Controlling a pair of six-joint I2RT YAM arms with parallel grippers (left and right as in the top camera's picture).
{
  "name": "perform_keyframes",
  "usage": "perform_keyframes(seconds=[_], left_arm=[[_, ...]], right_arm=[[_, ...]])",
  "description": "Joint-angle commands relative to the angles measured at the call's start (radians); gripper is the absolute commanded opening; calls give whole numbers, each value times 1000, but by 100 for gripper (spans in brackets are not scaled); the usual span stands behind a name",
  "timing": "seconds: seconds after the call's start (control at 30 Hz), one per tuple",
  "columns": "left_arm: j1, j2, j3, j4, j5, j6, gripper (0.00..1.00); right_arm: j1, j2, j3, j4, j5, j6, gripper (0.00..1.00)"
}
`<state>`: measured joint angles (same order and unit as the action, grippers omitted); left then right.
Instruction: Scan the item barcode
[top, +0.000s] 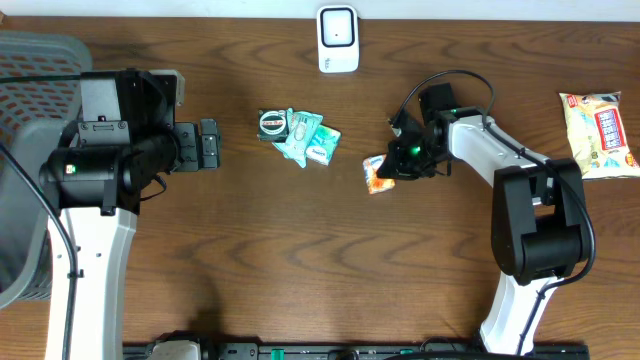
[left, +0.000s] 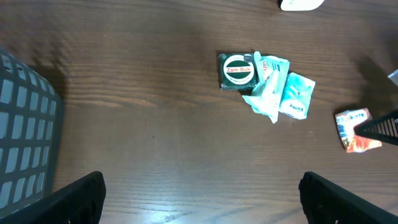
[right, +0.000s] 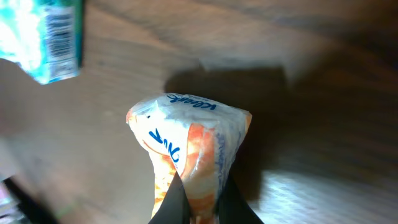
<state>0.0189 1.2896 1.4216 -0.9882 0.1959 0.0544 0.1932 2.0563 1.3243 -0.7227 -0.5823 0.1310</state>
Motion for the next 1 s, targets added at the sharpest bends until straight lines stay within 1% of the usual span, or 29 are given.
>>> perform_keyframes(seconds=[0.0,0.27,0.43,0.53,0.73,0.87,0.97], left_arm=[[5,3,7,-2,-6,13,98],[5,3,7,-2,-6,13,98],[5,3,7,-2,-6,13,98],[5,3,7,-2,-6,13,98],[5,3,7,-2,-6,13,98],[5,3,7,-2,-6,13,98],[5,3,7,-2,-6,13,98]], right_arm=[[-8,4,-5,-2,-183,-1,1],[-81,-18,19,5,-653,-226,1],[-132,-20,19,5,-874,-341,1],[-153,-20,19,10,-975,-385,1],[-170,-21,20,24,-980,-383,1],[-171,-21,20,82,-980,-378,1],[-173,-21,22,165,-980,-296,1]])
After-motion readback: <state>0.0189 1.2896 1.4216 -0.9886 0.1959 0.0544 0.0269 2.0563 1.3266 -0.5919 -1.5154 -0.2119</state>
